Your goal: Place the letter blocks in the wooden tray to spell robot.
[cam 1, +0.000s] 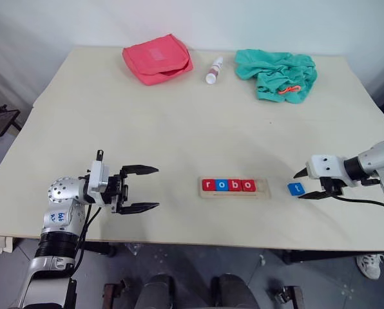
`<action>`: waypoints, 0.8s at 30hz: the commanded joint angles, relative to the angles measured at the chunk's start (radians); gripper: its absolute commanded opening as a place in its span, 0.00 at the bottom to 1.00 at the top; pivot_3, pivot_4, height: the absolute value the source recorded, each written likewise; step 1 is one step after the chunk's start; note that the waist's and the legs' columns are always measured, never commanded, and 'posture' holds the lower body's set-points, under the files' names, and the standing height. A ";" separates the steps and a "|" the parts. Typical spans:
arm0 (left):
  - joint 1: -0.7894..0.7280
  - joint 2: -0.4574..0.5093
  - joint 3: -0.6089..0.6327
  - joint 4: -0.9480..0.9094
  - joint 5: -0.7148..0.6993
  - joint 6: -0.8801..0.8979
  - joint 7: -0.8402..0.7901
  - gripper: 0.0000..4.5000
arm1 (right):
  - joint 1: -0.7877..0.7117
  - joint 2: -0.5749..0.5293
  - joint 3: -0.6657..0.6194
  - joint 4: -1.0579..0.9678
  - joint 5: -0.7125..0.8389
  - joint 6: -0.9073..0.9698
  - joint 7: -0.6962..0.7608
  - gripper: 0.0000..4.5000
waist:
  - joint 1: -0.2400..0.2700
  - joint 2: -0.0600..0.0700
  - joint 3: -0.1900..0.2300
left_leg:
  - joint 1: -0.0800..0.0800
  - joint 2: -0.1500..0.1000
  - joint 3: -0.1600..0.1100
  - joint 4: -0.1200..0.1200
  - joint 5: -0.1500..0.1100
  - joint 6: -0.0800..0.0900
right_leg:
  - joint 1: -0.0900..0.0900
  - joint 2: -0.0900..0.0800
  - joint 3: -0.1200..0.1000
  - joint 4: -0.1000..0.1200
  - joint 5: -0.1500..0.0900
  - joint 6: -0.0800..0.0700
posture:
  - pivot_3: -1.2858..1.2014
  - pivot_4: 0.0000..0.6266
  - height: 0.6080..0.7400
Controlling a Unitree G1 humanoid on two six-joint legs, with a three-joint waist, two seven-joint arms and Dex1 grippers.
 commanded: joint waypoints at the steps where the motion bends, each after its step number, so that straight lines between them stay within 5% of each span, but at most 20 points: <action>1: -0.008 0.008 -0.002 -0.011 0.002 -0.026 -0.061 1.00 | 0.031 -0.004 -0.015 -0.028 0.006 0.025 0.013 0.43 | -0.001 0.000 0.000 | 0.000 0.000 0.000 0.000 0.000 0.000 | 0.000 0.000 0.000 0.000 0.000 0.000 | 0.52 0.24 1.00; 3: -0.014 0.005 -0.005 -0.007 0.002 -0.033 -0.057 1.00 | 0.030 -0.004 -0.040 -0.058 0.029 0.073 0.008 0.33 | -0.001 0.000 0.000 | 0.001 0.000 0.000 0.000 0.000 0.000 | 0.001 0.000 0.000 0.000 0.000 0.000 | 0.52 0.24 1.00; 15: -0.032 -0.020 -0.024 0.029 0.009 -0.069 -0.048 1.00 | 0.066 -0.013 -0.087 -0.589 0.171 0.660 0.038 0.33 | 0.004 0.001 0.001 | -0.001 0.000 0.000 0.000 0.000 0.000 | -0.002 0.000 0.000 0.002 0.000 0.000 | 0.52 0.24 1.00; 24: -0.036 -0.039 -0.026 0.043 0.014 -0.091 -0.048 1.00 | 0.099 0.025 0.003 -0.712 0.122 0.735 -0.010 0.33 | 0.005 0.001 0.001 | -0.001 -0.001 -0.001 0.000 0.000 0.000 | -0.002 -0.001 0.000 0.002 0.000 0.000 | 0.52 0.24 1.00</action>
